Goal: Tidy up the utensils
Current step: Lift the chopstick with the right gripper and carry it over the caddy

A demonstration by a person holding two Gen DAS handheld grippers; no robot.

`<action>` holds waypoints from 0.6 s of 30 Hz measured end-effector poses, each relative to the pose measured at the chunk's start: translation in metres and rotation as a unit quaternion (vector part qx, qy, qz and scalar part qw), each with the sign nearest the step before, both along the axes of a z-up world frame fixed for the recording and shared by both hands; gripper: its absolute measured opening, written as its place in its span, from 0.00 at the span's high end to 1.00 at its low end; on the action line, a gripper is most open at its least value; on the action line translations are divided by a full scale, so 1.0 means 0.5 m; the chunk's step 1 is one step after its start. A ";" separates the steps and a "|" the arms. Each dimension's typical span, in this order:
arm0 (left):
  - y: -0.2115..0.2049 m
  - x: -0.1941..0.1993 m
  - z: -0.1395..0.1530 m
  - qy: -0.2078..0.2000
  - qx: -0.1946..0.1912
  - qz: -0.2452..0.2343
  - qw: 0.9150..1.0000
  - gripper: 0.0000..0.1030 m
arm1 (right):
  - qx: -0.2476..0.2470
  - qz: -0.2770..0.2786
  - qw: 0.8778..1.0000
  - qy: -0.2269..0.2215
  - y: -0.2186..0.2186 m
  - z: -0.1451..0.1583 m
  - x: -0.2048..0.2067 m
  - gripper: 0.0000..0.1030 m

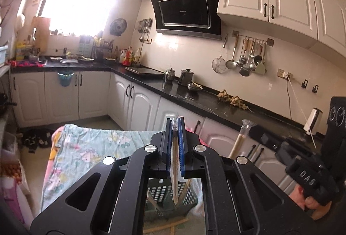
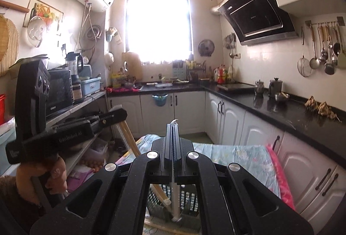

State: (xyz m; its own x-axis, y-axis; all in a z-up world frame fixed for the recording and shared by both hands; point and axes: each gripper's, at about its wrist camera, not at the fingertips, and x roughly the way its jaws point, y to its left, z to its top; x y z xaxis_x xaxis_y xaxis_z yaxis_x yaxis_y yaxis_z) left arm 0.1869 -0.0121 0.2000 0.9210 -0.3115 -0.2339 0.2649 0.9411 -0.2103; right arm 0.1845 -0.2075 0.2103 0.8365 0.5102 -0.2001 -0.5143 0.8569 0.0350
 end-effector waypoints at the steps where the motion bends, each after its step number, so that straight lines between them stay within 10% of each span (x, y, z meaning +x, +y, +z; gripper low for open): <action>1: -0.002 0.006 0.000 -0.001 0.003 0.003 1.000 0.97 | 0.000 0.000 1.000 -0.001 0.000 0.002 0.003 0.99; 18: -0.042 0.079 -0.068 0.015 0.035 0.030 0.999 0.97 | -0.020 -0.031 0.999 -0.002 0.008 -0.048 0.087 0.99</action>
